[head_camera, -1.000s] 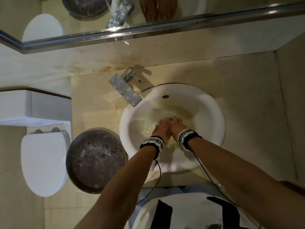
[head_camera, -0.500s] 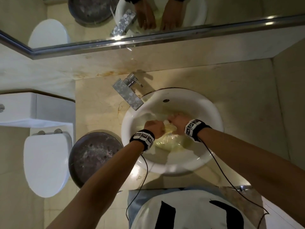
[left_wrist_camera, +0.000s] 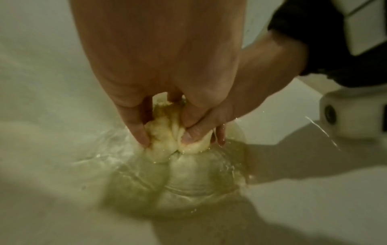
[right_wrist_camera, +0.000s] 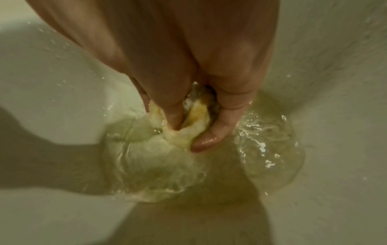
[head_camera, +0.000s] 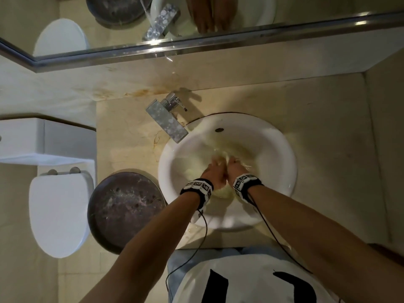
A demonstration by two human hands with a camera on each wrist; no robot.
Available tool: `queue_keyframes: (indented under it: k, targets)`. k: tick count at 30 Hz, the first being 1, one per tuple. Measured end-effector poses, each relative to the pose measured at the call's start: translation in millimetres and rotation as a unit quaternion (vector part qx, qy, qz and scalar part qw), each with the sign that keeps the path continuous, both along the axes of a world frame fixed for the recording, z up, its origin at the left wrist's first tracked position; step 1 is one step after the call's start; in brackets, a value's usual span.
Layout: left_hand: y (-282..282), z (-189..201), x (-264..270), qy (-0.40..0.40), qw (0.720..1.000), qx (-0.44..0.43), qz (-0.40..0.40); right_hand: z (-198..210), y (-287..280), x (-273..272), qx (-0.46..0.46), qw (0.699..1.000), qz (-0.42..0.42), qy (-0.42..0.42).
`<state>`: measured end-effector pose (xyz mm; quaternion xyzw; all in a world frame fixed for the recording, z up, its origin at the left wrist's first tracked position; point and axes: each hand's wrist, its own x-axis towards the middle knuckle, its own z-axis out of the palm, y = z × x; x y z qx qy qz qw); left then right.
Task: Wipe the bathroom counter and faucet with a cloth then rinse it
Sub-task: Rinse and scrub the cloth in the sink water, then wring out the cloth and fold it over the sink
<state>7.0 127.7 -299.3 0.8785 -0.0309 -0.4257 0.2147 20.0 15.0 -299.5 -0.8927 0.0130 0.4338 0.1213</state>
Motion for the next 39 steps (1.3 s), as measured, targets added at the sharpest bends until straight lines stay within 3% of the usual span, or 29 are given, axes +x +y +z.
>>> queue_keyframes:
  k: [2,7,9,14,21,24,27,32,36,39]
  targets:
    - [-1.9,-6.0,0.1,0.001,1.000,0.004,-0.020,1.9,3.1,-1.6,0.031,0.999,-0.019,0.020]
    - [11.9,-10.4,9.3,-0.009,1.000,-0.009,0.003,11.5,-7.5,8.5,0.029,0.999,0.024,0.013]
    - [14.4,-5.2,14.5,-0.027,0.999,0.017,0.006,13.0,-11.2,13.0,0.036,0.999,0.025,0.016]
    - [24.6,8.0,21.3,-0.053,0.991,0.112,-0.052,33.8,-19.1,24.3,-0.002,0.992,0.126,0.003]
    - [44.6,33.9,13.0,-0.048,0.989,0.140,-0.025,62.8,-37.1,33.1,0.074,0.997,-0.013,-0.020]
    - [45.2,54.3,8.5,-0.056,0.993,0.101,0.022,78.5,-34.7,29.5,0.164,0.976,-0.125,-0.067]
    - [36.8,79.9,6.2,-0.099,0.991,0.000,0.087,94.3,-29.2,23.4,0.236,0.950,-0.191,-0.066]
    - [26.5,132.6,11.1,-0.171,0.965,-0.157,0.121,126.5,-21.0,7.3,0.291,0.921,-0.226,-0.124]
    - [29.3,167.4,12.8,-0.152,0.960,-0.195,0.129,152.6,-19.3,-0.1,0.322,0.903,-0.246,-0.145]
    - [32.6,190.3,12.6,-0.183,0.958,-0.192,0.110,175.7,-20.5,1.1,0.339,0.897,-0.233,-0.162]
